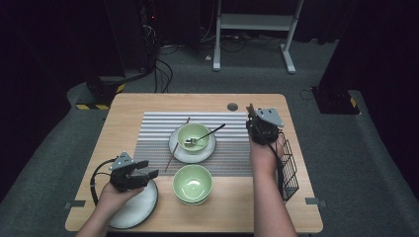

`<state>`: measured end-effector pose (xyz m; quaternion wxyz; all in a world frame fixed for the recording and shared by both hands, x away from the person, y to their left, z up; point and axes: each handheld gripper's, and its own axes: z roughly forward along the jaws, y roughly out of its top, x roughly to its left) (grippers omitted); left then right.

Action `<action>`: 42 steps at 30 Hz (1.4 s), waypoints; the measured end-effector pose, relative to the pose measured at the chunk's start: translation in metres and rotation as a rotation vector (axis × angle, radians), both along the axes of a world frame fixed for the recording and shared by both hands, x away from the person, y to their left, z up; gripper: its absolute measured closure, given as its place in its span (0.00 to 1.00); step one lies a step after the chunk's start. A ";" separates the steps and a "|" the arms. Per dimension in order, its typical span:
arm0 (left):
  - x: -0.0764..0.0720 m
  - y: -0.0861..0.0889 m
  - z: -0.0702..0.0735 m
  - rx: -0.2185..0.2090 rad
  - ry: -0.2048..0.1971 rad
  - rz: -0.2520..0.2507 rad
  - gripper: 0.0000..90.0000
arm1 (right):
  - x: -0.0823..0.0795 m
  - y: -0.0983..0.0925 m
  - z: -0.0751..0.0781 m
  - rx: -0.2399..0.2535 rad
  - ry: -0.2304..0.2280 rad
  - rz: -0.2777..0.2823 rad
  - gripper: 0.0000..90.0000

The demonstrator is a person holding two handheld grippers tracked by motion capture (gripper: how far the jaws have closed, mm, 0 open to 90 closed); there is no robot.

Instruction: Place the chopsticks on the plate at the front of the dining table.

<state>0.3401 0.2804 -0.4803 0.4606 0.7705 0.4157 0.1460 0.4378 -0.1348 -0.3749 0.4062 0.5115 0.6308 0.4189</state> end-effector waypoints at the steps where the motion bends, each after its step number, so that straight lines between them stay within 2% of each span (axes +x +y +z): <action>1: 0.000 0.000 0.000 -0.001 0.001 0.001 0.41 | 0.000 0.000 -0.001 -0.001 0.000 -0.003 0.73; 9: -0.001 0.000 0.001 -0.005 -0.002 0.002 0.41 | 0.003 0.003 -0.004 -0.004 0.010 0.000 0.74; 13: -0.002 -0.002 0.002 -0.004 -0.005 -0.004 0.41 | 0.004 0.003 -0.005 -0.021 0.017 0.001 0.74; 28: -0.002 -0.002 0.001 -0.006 -0.001 -0.001 0.41 | 0.003 0.005 -0.007 -0.052 0.014 -0.011 0.85; 42: -0.001 -0.002 0.001 -0.003 0.003 -0.002 0.42 | -0.012 0.003 -0.002 -0.065 -0.011 0.014 0.87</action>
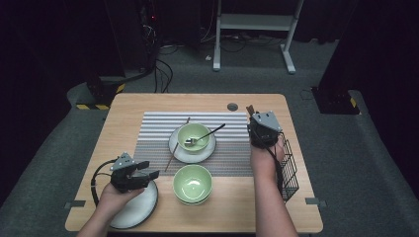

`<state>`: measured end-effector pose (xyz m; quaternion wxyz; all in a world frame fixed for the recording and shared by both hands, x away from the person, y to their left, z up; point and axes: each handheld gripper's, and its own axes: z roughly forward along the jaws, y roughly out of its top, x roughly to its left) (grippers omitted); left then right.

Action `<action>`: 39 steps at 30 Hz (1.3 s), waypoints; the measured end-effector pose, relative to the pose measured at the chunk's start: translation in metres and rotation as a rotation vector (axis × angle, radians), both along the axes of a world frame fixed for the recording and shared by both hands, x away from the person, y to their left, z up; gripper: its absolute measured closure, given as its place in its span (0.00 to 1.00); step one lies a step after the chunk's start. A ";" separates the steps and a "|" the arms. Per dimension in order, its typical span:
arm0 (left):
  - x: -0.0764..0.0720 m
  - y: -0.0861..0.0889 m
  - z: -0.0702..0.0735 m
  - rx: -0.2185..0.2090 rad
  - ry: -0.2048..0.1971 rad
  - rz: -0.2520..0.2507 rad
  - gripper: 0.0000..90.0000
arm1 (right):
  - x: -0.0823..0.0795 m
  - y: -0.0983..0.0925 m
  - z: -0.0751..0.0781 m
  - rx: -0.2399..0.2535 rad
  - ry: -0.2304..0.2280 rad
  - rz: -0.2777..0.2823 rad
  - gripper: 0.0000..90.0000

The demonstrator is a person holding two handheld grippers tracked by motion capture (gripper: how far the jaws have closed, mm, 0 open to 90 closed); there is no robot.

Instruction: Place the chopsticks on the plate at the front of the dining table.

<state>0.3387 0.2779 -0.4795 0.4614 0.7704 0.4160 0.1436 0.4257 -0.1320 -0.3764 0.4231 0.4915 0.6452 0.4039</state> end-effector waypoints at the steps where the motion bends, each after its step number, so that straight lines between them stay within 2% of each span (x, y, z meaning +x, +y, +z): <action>1: 0.000 0.000 0.000 -0.001 0.001 0.000 0.42 | -0.001 0.000 0.000 -0.002 -0.003 0.001 0.87; 7: -0.001 -0.001 0.001 -0.001 -0.001 0.000 0.42 | -0.015 0.001 0.002 0.018 -0.018 0.025 0.86; 13: -0.001 -0.001 0.001 -0.004 0.001 0.000 0.42 | -0.025 0.004 0.001 0.009 -0.033 0.050 0.86; 19: 0.000 -0.001 0.000 -0.008 0.006 0.003 0.42 | -0.022 0.004 0.000 -0.002 -0.030 0.053 0.86; 23: 0.001 0.001 0.000 -0.007 0.004 0.004 0.42 | -0.017 0.005 -0.004 -0.014 -0.009 0.054 0.85; 39: 0.000 0.003 0.001 -0.020 0.004 0.010 0.42 | -0.006 0.013 -0.009 -0.070 0.014 0.031 0.80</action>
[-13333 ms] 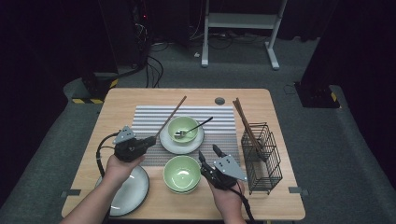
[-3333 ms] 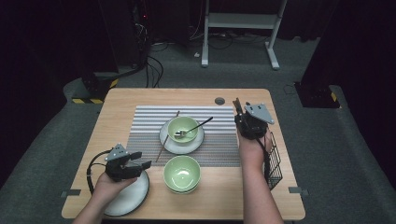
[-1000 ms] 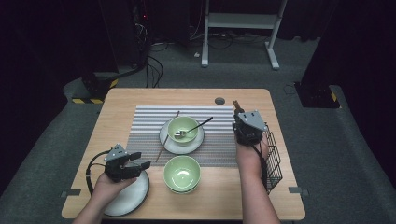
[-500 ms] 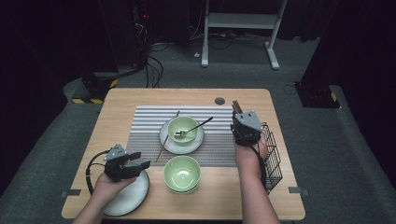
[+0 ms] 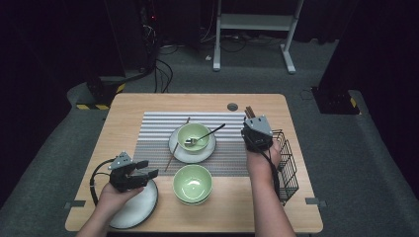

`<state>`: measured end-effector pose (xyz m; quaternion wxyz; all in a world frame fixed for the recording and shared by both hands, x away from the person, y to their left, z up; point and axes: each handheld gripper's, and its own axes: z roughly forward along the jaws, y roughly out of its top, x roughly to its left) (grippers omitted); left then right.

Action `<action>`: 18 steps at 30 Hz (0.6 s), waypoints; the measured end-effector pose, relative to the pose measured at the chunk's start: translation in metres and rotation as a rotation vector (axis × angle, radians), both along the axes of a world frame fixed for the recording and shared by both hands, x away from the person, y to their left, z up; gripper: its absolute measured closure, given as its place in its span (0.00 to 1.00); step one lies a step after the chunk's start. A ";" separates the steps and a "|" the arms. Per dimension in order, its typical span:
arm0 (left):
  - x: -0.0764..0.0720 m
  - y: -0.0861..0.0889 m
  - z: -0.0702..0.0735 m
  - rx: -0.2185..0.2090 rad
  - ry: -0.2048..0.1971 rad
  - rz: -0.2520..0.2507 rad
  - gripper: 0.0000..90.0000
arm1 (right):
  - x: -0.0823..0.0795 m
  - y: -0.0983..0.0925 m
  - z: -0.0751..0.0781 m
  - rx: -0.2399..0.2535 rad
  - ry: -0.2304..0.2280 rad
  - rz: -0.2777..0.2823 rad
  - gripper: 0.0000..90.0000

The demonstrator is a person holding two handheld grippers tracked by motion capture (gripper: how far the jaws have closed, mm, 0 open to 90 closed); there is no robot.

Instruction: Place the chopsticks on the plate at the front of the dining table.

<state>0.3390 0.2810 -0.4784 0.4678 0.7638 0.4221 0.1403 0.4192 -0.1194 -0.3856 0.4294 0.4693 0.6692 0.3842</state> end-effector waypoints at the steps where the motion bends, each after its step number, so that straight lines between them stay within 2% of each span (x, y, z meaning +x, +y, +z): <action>1: 0.000 0.000 0.000 -0.001 0.001 0.000 0.42 | 0.001 0.000 0.000 -0.004 0.001 -0.004 0.80; 11: 0.000 0.002 0.000 -0.003 0.000 0.005 0.42 | 0.002 0.000 0.001 -0.021 0.008 -0.019 0.87; 18: 0.000 0.004 -0.001 -0.002 0.004 0.010 0.42 | -0.006 -0.003 0.006 -0.010 -0.007 -0.006 0.88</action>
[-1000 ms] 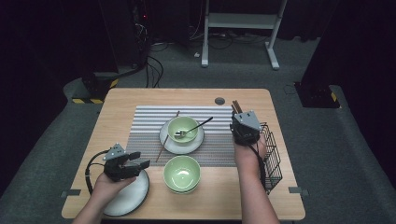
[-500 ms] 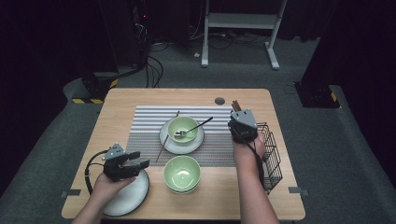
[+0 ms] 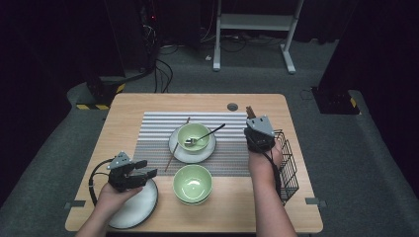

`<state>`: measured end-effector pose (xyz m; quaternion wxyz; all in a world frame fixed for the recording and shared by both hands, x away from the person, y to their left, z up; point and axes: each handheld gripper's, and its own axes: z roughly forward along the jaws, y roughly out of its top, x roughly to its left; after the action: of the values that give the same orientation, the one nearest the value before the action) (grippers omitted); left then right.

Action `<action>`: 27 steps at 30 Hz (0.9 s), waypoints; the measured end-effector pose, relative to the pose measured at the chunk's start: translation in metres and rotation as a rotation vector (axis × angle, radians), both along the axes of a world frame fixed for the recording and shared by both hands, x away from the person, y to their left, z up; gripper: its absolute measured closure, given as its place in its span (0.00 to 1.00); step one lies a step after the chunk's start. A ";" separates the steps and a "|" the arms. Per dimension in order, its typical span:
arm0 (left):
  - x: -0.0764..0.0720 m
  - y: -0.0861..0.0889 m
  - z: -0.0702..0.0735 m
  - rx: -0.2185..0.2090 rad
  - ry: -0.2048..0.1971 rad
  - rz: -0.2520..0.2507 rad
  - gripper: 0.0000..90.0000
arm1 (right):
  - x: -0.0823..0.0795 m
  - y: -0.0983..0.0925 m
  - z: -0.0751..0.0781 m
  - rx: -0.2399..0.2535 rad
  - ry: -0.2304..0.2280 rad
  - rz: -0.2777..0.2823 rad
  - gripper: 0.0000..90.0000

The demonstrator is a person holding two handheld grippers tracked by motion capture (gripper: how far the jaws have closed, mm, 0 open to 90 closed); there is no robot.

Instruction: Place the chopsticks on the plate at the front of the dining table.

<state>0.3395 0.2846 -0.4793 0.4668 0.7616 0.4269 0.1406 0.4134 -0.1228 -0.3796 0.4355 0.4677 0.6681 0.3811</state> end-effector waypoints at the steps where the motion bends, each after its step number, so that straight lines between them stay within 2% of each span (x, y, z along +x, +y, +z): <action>1: 0.000 0.000 0.000 -0.001 0.001 0.000 0.42 | -0.002 -0.001 0.001 -0.001 -0.003 0.004 0.88; 6: -0.002 -0.002 0.001 -0.002 -0.014 -0.004 0.42 | -0.012 -0.005 0.005 0.004 -0.023 0.010 0.88; 14: -0.002 -0.004 -0.001 0.002 -0.006 -0.003 0.42 | -0.025 -0.018 0.012 0.022 -0.060 0.002 0.90; 24: -0.002 -0.003 -0.003 0.007 -0.004 -0.001 0.42 | -0.034 -0.029 0.017 0.007 -0.099 -0.014 0.92; 27: -0.002 -0.003 -0.002 0.006 -0.005 0.000 0.42 | -0.036 -0.031 0.019 0.017 -0.104 -0.018 0.93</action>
<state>0.3375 0.2817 -0.4814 0.4657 0.7625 0.4256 0.1437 0.3771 -0.1538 -0.3602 0.4689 0.4569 0.6371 0.4068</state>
